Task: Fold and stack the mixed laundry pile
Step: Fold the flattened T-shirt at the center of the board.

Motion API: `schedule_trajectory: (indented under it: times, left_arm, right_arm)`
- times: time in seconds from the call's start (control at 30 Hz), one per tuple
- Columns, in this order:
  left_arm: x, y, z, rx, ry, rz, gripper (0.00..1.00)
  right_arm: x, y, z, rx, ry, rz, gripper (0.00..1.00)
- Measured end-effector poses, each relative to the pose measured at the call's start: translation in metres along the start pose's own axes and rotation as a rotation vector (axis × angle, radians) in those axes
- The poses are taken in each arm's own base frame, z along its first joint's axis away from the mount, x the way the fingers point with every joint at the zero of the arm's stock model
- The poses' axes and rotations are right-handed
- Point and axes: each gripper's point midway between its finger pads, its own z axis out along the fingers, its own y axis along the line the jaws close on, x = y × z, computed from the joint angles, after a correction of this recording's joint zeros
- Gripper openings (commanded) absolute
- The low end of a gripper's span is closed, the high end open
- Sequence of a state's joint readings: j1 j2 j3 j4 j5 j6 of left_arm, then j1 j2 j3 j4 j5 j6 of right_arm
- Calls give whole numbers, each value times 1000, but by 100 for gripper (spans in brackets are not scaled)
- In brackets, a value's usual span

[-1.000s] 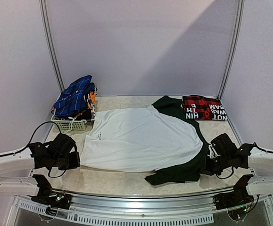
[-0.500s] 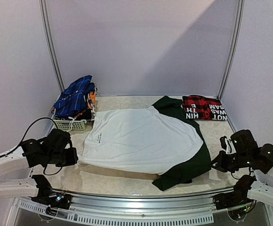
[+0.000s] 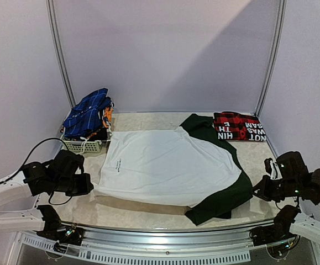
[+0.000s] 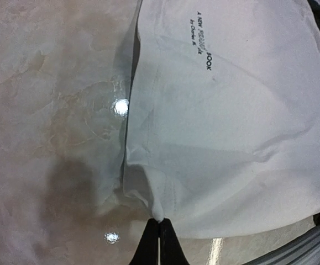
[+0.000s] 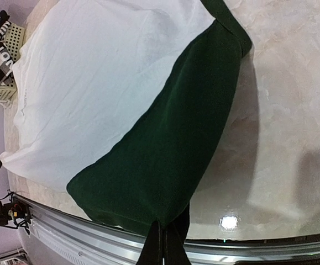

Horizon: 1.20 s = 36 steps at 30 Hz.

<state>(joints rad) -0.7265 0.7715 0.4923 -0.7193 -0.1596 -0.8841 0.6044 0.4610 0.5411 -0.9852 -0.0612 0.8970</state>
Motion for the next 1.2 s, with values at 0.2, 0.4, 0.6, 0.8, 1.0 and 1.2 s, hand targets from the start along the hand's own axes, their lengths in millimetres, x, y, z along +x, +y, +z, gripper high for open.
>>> schedule_trajectory:
  times: [0.2,0.4,0.6,0.8,1.0,1.2]
  left_arm:
    - [1,-4,4,8,12,-3,0]
    - [-8,-12,4,2,4,1,0]
    - [-27,-20,13,-60,-18,40,0]
    - [-44,-26,31,-155,-18,98,0]
    - [-64,-26,41,-217,-33,127,0]
    - [-76,-18,55,-272,-25,131,0]
  right_arm:
    - [-13,4,9,21,-38,4,0]
    - [-28,10,18,47,-70,-3,0]
    - [-56,21,21,113,-131,-28,0]
    - [-87,31,26,197,-189,-64,1]
    - [-108,27,46,283,-180,-80,2]
    - [-121,14,65,342,-144,-80,4]
